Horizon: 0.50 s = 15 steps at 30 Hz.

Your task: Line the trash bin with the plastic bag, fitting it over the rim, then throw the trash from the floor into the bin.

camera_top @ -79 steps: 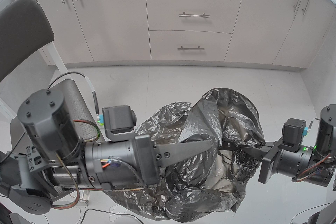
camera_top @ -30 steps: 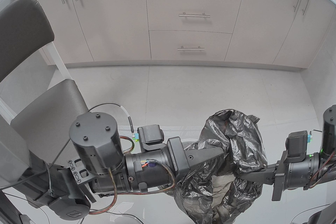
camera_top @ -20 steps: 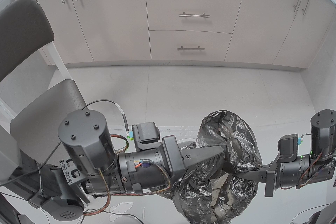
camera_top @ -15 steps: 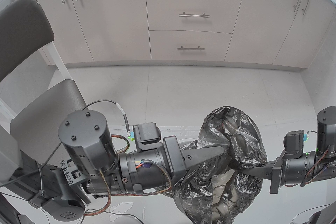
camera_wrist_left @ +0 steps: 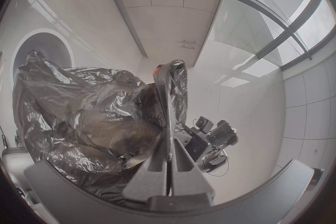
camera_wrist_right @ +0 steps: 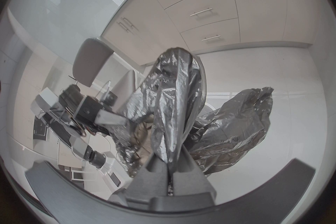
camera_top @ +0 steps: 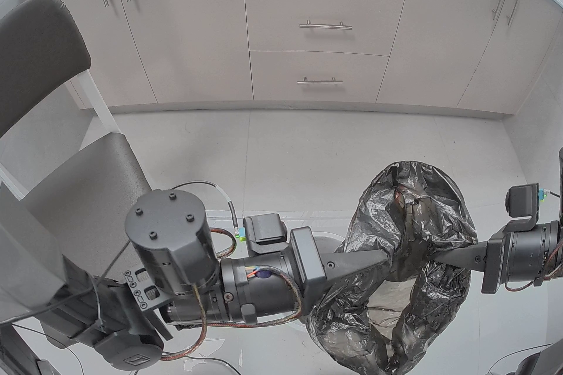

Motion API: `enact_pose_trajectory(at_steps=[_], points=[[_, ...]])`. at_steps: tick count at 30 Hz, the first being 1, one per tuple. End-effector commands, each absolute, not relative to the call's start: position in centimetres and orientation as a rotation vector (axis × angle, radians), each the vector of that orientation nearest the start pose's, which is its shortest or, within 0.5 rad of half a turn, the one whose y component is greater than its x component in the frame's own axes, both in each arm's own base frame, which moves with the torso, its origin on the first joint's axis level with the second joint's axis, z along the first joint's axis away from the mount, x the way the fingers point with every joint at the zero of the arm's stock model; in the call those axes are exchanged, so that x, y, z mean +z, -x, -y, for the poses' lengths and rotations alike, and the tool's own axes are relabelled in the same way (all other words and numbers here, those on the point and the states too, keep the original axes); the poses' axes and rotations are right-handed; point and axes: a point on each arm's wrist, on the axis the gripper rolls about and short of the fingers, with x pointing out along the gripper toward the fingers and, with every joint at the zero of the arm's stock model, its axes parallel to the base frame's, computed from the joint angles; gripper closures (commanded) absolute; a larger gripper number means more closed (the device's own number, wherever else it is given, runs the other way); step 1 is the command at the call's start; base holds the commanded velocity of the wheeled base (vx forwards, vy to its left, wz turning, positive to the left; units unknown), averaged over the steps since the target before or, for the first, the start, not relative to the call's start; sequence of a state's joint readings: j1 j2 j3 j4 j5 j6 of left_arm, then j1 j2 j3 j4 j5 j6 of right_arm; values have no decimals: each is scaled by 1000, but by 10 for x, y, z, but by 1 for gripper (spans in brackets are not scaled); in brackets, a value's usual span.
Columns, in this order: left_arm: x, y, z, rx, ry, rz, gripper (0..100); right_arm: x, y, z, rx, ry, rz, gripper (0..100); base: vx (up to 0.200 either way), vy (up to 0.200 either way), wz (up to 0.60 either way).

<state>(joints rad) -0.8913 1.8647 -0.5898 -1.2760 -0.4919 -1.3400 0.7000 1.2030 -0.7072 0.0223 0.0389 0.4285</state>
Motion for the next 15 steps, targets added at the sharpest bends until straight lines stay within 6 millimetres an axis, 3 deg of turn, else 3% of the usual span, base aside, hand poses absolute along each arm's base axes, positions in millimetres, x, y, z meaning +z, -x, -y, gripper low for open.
enact_pose_trajectory(at_steps=[1, 15], points=[[113, -196, 259, -1109, 1098, -975, 100, 222, -136, -117, 603, -252, -630, 100, 0, 0, 0], [93, -206, 263, -1057, 1142, -1020, 100, 203, -152, -139, 603, -216, -721, 100, 0, 0, 0]])
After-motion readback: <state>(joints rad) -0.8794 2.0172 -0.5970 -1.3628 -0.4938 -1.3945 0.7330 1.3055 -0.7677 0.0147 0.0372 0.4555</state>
